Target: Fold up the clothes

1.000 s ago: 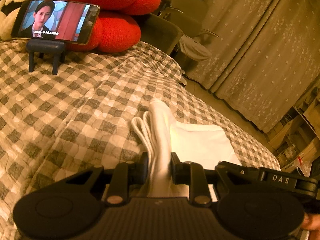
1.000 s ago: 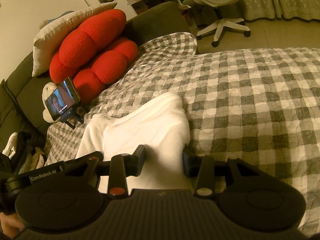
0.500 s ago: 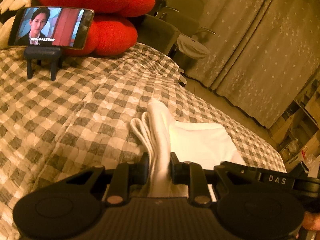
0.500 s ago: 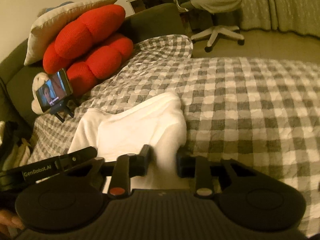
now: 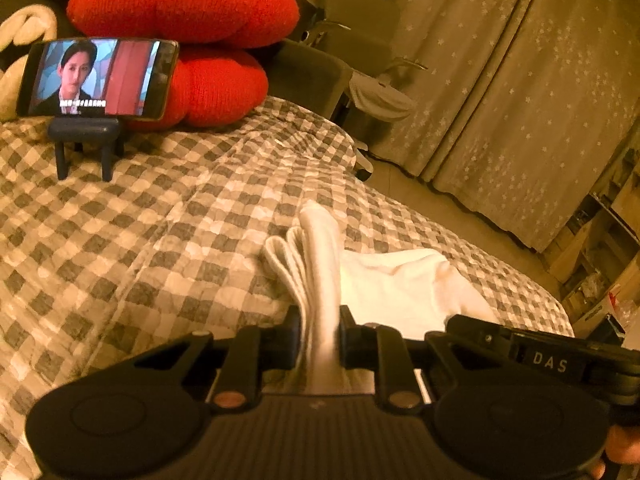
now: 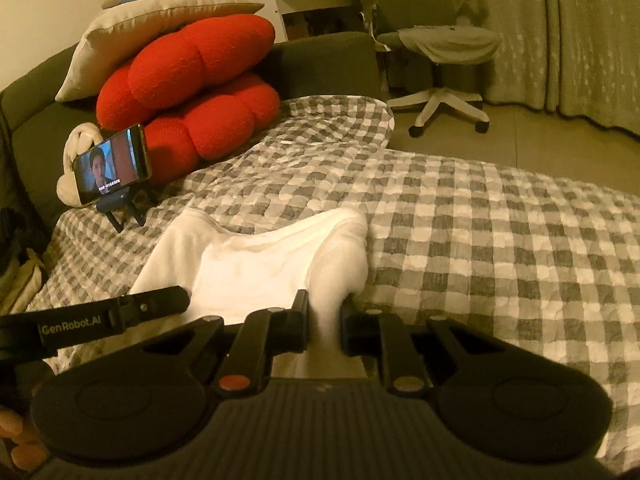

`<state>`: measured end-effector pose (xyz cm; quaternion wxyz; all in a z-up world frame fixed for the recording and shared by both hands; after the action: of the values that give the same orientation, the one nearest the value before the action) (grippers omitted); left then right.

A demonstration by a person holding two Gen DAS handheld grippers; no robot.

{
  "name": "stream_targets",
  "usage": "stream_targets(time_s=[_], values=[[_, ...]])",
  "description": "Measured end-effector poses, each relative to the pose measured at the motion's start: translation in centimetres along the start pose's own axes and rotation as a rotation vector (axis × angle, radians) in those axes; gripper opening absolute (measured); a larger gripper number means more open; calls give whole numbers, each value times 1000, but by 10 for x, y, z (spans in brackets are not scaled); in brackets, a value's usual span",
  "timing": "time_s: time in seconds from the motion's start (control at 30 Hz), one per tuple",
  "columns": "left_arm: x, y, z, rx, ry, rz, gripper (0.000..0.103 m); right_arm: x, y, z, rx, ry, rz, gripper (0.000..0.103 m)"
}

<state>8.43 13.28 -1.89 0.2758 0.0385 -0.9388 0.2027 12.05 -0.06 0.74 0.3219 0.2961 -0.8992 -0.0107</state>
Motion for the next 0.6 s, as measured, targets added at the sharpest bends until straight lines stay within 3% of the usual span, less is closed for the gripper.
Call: stream_targets(time_s=[0.6], values=[[27,5,-12,-68,-72,-74,18,9,30,-11,68,-54,4,17]])
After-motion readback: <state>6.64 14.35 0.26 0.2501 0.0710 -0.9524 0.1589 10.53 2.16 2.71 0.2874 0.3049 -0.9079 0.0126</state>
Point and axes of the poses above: each gripper's, at about its wrist camera, not at the fingertips, and x roughly against the way its jaws point, y to its left, z to its underside, the point moved 7 cm from there along -x, roughly the way its jaws point, and after that the axes turned 3 degrees about -y, right-handed, at the moved point
